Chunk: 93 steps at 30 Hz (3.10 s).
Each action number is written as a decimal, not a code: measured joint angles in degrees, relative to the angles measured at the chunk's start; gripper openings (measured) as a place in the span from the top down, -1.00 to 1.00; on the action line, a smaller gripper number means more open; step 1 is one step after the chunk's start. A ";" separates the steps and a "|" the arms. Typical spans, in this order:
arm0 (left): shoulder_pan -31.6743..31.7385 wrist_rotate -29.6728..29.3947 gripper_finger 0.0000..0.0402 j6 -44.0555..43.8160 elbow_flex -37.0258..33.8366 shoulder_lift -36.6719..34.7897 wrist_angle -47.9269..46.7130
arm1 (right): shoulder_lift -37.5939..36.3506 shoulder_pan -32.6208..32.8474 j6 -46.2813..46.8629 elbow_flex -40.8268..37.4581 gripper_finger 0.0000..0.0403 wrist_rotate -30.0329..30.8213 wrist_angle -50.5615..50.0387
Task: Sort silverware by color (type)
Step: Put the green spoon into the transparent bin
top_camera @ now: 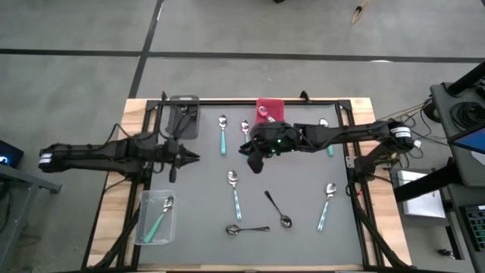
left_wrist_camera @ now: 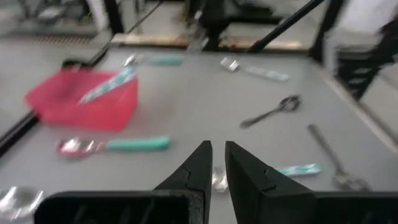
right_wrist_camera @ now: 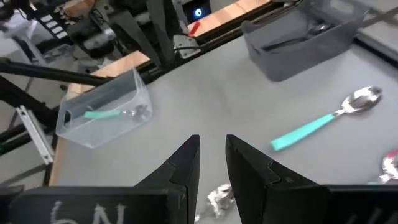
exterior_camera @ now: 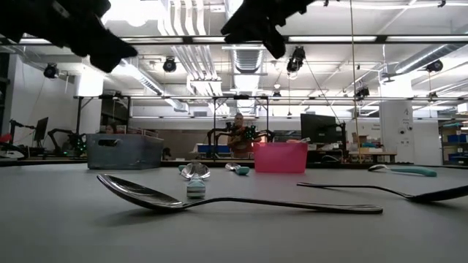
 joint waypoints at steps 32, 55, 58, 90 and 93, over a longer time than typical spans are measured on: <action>-11.77 4.59 0.86 -24.86 -9.36 -2.14 13.02 | 21.03 6.58 18.94 22.18 0.66 4.25 -38.91; -11.80 -8.94 0.86 -5.86 -9.35 -2.73 16.95 | 31.14 -5.44 27.82 22.00 0.66 14.17 -38.05; -11.80 -8.94 0.86 -5.86 -9.35 -2.64 16.91 | 31.83 -5.58 27.82 22.00 0.66 14.65 -36.34; -11.78 -9.04 0.86 -5.82 -9.35 -1.62 17.45 | 34.69 -5.56 26.95 22.00 0.18 19.52 -31.52; -11.78 -9.04 0.86 -5.82 -9.35 -1.62 17.46 | 34.70 -5.56 26.95 22.00 0.18 19.61 -31.33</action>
